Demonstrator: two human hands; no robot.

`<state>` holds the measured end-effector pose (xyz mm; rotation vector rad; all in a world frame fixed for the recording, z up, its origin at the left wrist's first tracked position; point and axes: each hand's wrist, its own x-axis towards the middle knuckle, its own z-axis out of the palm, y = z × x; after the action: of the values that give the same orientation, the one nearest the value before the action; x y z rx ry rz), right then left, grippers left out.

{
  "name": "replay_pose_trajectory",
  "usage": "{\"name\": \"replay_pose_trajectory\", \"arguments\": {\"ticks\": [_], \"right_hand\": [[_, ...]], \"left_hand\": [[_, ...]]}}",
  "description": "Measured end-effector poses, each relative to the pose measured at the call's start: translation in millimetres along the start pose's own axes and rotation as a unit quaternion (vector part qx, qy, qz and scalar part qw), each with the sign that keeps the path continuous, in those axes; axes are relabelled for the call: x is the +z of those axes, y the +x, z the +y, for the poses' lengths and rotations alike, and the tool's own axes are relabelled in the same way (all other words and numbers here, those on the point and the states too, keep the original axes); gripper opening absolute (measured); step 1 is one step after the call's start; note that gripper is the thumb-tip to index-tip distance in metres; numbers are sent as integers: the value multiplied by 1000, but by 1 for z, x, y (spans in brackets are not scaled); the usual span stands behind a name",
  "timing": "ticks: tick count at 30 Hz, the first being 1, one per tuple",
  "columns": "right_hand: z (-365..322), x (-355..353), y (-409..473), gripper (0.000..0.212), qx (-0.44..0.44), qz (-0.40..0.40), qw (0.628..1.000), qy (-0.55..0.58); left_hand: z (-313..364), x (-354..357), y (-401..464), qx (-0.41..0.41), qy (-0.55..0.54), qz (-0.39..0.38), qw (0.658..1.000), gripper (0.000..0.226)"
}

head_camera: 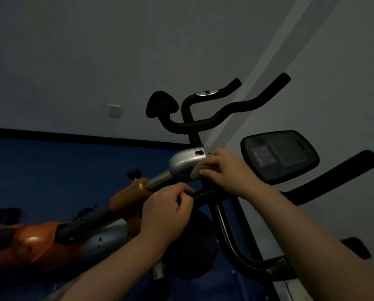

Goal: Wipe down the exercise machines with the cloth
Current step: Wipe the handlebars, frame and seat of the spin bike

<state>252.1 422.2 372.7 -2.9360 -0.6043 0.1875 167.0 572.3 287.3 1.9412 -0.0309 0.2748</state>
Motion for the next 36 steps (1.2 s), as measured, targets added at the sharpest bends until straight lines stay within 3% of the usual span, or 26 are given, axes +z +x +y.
{"name": "replay_pose_trajectory", "arguments": {"ticks": [2,5,7,10,12,15,19,21,24,28,30,33,36], "right_hand": [[3,-4,-6,25,-27,-19,999,26],[13,-29,-10,20,-38,-151,983,94],[11,-25,-2,19,-52,-127,989,59],[-4,3,2,18,-88,-27,996,-6],[0,-2,-4,17,-114,-53,992,19],[23,-33,-3,20,-57,-126,990,19],[20,-20,-6,23,-20,-46,998,25],[18,-13,-15,20,-59,-53,995,57],[31,-25,-11,17,-35,-97,993,54],[27,-12,-12,13,-14,-18,1000,17],[28,-13,-22,13,-45,-37,996,71],[24,-24,-20,14,-24,-81,987,134],[4,-12,-6,14,-89,-78,993,19]], "left_hand": [[1,0,0,5,6,2,1000,30],[1,-2,1,13,23,-1,1000,26],[2,-2,0,11,32,-2,999,24],[3,-3,0,11,31,4,999,28],[3,-4,0,10,28,-5,1000,27],[4,-4,1,6,28,-16,999,26],[4,-4,0,-8,17,-18,1000,24],[5,-5,0,-6,18,-17,1000,24],[6,-5,1,-1,28,-17,999,24],[5,-5,0,-4,14,-12,1000,24],[5,-5,0,-1,11,-10,1000,27],[5,-4,1,5,18,-11,1000,29],[4,-4,1,5,20,-10,1000,26]]}}
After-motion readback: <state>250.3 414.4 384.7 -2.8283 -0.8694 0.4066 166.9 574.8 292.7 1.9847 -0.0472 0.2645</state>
